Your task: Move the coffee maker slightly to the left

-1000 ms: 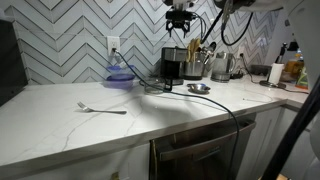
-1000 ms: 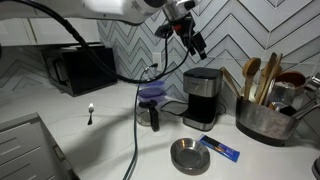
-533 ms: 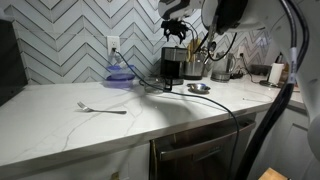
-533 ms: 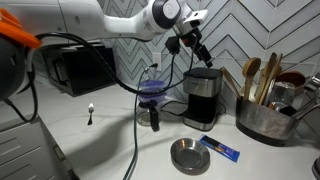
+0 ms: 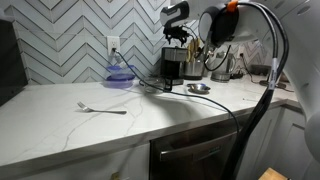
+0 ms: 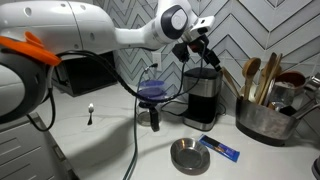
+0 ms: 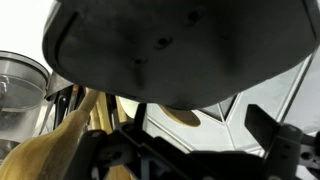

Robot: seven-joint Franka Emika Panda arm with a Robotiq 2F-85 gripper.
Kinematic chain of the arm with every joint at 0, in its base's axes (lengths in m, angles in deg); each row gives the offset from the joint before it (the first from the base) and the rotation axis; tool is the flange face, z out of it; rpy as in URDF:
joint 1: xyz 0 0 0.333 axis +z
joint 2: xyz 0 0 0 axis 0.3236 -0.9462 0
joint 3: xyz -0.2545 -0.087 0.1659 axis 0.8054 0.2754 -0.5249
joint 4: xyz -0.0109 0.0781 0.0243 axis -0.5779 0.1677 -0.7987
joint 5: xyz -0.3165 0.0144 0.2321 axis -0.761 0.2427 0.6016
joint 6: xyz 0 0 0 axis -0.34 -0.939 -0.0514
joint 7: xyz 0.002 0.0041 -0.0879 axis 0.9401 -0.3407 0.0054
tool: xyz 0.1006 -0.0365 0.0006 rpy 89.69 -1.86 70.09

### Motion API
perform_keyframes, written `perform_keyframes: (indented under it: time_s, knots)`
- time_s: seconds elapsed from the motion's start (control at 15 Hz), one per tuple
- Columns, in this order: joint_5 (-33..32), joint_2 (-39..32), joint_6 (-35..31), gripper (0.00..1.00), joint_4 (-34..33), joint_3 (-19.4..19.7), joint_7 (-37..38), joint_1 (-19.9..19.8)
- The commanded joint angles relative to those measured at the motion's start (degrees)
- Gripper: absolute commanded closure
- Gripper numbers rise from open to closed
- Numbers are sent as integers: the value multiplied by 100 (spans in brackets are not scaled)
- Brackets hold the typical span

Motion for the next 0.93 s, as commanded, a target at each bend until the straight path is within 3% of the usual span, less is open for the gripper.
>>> perform_keyframes:
  time_s: [0.0,0.87]
  knots:
    - [-46,-371,-50,0,-465,17,-280,-113]
    - [85,-758,-332,0,-830,41,-535,-225]
